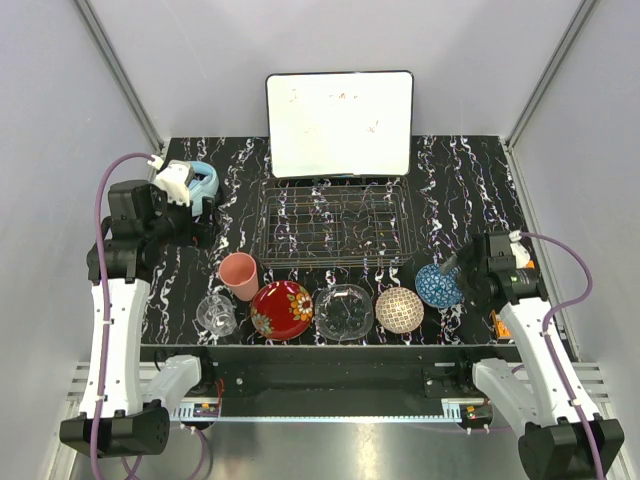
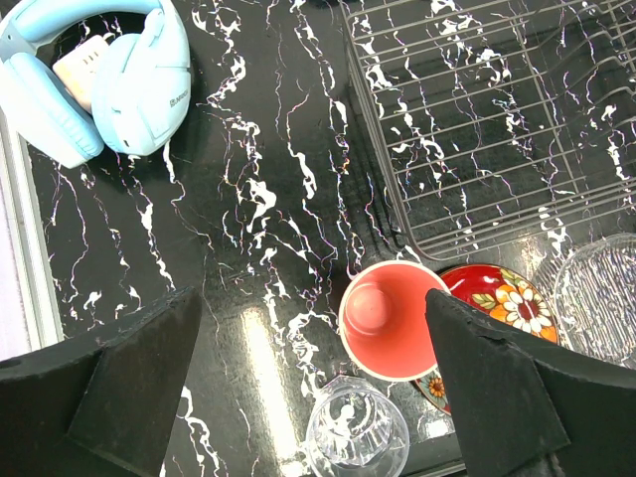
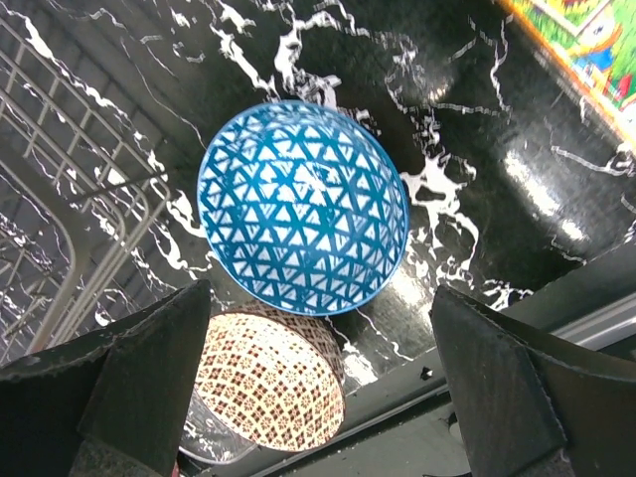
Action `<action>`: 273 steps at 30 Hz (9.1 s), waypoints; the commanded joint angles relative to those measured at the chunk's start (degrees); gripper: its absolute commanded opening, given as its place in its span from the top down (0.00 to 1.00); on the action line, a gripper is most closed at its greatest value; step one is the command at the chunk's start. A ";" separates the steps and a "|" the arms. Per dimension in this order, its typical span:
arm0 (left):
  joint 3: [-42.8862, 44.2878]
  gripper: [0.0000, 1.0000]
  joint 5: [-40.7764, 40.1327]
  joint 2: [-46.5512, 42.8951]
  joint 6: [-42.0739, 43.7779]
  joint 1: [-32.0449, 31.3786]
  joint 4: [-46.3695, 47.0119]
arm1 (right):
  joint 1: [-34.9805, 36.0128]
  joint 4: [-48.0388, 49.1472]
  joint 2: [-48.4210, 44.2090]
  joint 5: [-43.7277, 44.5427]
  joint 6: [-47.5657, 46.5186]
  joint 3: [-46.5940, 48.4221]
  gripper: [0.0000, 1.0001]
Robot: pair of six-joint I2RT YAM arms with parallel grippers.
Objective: Load the mixed dishes into the dish rack
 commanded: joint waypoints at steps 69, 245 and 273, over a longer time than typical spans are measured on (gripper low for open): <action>-3.42 0.01 3.52 4.23 -0.16 3.48 4.88 | 23.55 0.62 12.21 45.43 -3.94 17.73 1.00; -3.77 0.01 13.28 2.56 7.75 16.93 0.23 | 42.63 -37.61 55.37 67.34 16.44 37.96 1.00; -4.21 0.01 13.81 3.44 7.66 17.19 0.93 | 42.36 -37.97 64.95 65.59 14.86 38.04 0.62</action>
